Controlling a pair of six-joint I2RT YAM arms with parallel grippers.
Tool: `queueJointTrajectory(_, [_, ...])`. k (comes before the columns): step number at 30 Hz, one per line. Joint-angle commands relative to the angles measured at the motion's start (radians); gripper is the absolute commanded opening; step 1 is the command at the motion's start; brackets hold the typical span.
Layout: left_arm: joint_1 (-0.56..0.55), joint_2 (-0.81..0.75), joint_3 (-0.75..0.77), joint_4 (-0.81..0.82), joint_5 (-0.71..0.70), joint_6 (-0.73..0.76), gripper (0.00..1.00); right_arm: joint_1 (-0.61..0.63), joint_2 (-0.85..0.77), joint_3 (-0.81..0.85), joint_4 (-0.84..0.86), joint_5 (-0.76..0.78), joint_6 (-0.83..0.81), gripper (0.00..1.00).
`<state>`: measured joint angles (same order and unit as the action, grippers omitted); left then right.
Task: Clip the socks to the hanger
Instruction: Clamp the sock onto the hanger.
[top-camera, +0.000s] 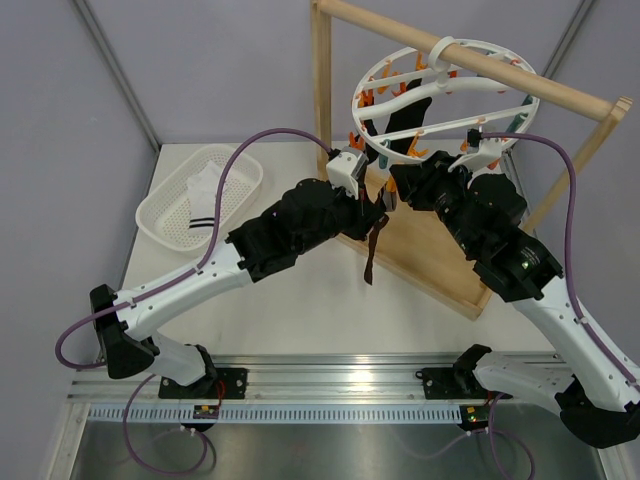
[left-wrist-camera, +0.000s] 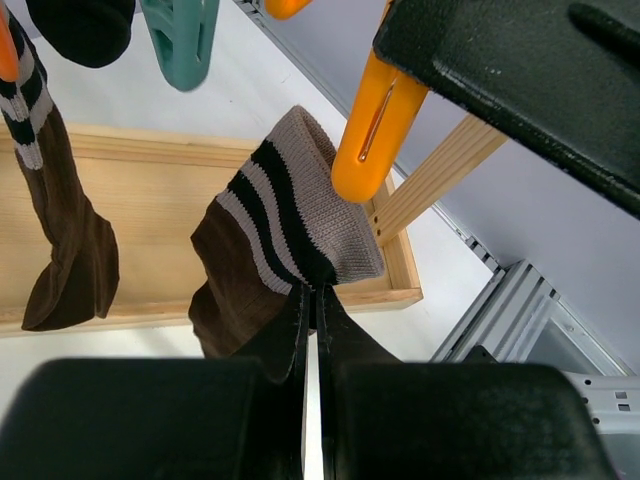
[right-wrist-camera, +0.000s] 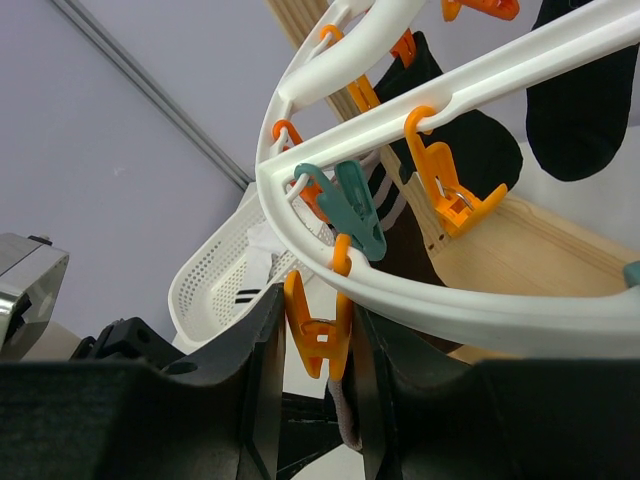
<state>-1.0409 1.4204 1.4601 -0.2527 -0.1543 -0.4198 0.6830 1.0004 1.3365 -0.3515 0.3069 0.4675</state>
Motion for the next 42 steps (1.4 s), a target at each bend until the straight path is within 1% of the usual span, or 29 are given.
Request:
queueJointTrajectory(1, [-0.007,-0.035,0.042,0.047,-0.014,-0.008,0.0,-0.007,-0.011,-0.005,0.066,0.027,-0.02,0.0])
queueJointTrajectory(11, [-0.007,-0.044,0.043,0.063,-0.007,-0.025,0.0,-0.008,-0.014,-0.016,0.074,0.028,-0.027,0.0])
queueJointTrajectory(21, [-0.007,-0.043,0.048,0.073,0.019,-0.043,0.0,-0.008,-0.025,-0.051,0.12,0.023,-0.038,0.0])
queueJointTrajectory(42, [-0.007,0.006,0.111,0.07,-0.007,-0.025,0.0,-0.008,-0.034,-0.048,0.117,-0.002,-0.029,0.0])
